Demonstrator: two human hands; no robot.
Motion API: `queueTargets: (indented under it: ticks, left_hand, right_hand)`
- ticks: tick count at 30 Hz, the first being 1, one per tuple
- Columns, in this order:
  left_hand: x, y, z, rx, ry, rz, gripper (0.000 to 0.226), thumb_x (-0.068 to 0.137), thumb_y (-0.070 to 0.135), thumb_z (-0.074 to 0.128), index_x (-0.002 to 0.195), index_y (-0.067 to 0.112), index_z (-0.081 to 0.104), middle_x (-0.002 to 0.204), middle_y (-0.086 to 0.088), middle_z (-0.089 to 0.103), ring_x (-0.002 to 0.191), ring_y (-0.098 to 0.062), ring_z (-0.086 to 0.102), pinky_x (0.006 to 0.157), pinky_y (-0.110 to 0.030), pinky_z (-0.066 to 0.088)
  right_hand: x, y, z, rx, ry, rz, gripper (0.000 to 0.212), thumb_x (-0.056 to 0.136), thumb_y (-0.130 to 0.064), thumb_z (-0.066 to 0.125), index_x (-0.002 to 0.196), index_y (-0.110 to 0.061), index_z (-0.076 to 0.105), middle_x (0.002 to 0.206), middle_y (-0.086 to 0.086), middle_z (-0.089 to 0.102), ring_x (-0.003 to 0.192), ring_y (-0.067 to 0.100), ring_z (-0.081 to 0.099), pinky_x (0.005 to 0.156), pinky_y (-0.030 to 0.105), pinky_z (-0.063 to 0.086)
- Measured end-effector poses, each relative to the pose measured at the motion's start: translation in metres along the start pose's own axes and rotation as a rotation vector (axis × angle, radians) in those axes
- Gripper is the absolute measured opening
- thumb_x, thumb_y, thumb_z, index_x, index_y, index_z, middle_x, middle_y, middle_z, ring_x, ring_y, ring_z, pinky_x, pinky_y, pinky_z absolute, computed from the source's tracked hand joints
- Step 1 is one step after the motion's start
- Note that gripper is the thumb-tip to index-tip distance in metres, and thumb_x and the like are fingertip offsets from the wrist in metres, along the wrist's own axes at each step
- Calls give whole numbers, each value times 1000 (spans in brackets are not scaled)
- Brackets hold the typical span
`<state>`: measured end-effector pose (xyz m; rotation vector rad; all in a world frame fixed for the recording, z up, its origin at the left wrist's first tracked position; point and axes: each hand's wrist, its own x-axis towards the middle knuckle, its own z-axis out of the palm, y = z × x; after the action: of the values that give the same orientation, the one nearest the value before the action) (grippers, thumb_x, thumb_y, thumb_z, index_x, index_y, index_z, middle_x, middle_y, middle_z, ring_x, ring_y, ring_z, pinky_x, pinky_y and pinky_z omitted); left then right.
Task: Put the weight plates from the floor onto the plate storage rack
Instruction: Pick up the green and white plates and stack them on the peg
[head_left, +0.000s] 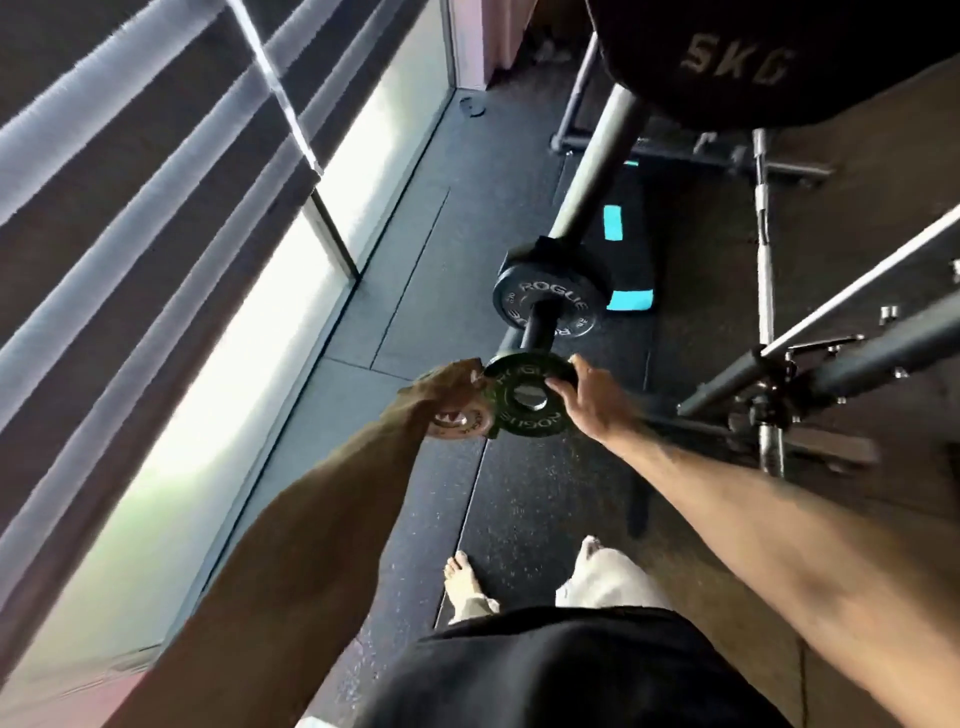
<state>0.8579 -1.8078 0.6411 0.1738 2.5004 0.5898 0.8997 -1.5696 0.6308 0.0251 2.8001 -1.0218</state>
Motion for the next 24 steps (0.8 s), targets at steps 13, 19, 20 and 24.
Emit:
queueTargets:
  ticks: [13,19,20,24]
  left_hand:
    - [56,-7,-30,170,-76,194,34,98,46,50,111,15,57,114,-12,67,88,-28,64,71,-34,43]
    - [55,-16,-26,115,-32,242,35,100,46,47,106,16,63,102,-16,72,78,-28,68,62,-29,43]
    - [56,-16,-27,103,-16,241,35,100,46,45,106,16,63,100,-17,72,78,-27,68,62,-29,42]
    - [58,-8,-37,16,68,251,40,103,41,41,100,11,67,97,-17,73,74,-25,66,61,-27,38]
  right_hand:
    - [15,2,23,-114,254,-55,20,97,-22,62,109,-8,55,85,9,69,69,21,66,60,27,50]
    - [19,9,24,-90,242,-97,18,97,-19,62,107,-8,54,85,11,70,68,18,64,62,28,54]
    - [22,8,23,-70,237,-100,17,97,-19,61,107,-7,53,84,12,70,66,17,64,60,29,55]
    - [32,1,21,0,275,-77,17,99,-17,59,109,-5,54,86,13,71,63,12,59,55,11,43]
